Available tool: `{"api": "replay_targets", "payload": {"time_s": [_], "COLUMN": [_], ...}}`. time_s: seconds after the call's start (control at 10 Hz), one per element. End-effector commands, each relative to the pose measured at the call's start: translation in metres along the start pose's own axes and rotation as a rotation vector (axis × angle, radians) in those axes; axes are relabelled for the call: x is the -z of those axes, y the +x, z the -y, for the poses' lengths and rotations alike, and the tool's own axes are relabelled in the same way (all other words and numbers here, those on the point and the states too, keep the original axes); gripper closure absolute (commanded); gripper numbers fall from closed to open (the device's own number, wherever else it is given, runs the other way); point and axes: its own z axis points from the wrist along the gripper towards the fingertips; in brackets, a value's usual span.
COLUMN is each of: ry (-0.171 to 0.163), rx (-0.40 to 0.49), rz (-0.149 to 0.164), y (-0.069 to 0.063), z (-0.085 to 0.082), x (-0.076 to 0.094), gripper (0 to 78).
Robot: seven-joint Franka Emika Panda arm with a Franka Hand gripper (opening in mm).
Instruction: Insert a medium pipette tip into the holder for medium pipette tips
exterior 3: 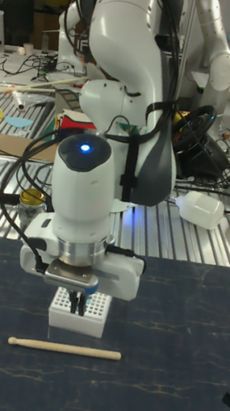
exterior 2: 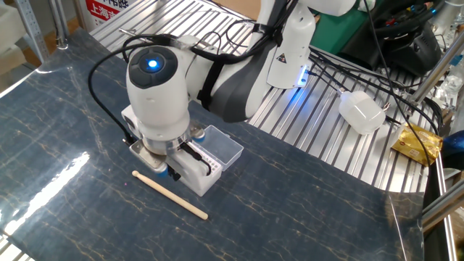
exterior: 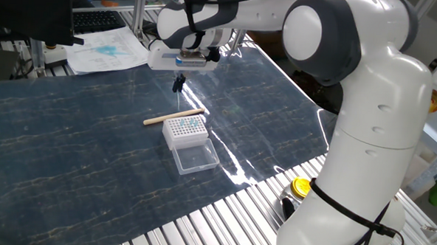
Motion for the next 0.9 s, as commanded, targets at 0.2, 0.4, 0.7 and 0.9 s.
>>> {"api": "replay_targets", "payload": {"time_s": [0.2, 0.4, 0.7, 0.9], "ry": [0.023, 0.024, 0.034, 0.031], "rx": [0.042, 0.046, 0.056, 0.05], "rz": [0.052, 0.05, 0.059, 0.081], "y": [0.002, 0.004, 0.011, 0.018], "z": [0.003, 0.005, 0.01, 0.012], "x": [0.008, 0.011, 0.014, 0.005], "gripper": [76.4, 76.4, 76.4, 76.4]}}
